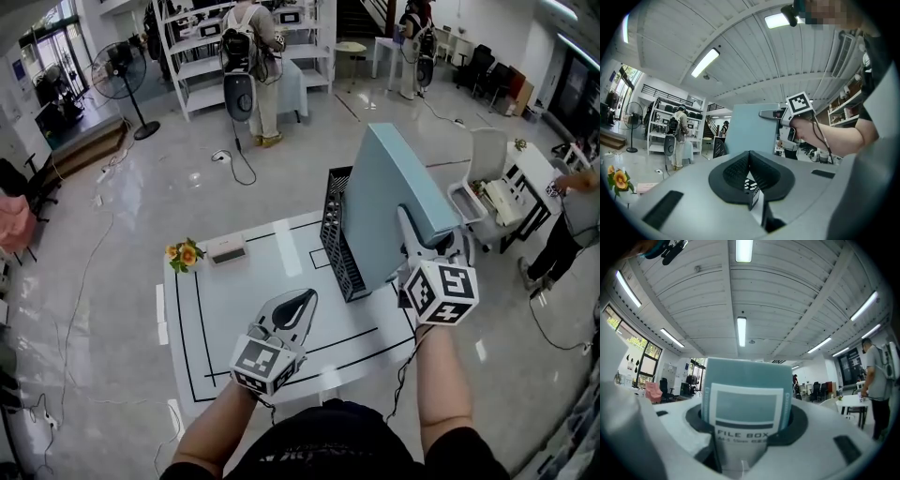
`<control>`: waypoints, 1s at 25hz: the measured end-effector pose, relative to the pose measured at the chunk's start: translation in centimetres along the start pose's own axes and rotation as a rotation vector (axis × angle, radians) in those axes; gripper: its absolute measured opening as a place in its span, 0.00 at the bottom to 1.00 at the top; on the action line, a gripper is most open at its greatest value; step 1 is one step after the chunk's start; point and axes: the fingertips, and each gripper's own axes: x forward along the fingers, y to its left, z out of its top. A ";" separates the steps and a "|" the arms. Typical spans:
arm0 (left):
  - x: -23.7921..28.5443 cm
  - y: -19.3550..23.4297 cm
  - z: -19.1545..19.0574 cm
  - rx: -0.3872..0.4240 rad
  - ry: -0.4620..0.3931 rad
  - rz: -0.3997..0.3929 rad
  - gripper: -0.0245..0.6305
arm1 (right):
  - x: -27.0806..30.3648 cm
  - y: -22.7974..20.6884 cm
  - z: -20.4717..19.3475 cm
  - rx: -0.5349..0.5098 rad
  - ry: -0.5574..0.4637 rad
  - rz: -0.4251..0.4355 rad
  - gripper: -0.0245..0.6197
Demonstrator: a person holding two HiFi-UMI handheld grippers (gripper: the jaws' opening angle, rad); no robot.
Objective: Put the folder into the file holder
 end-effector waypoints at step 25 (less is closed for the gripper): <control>1.2 3.1 -2.1 -0.008 0.054 0.050 0.04 | 5.3 1.2 -6.9 0.007 0.076 0.011 0.46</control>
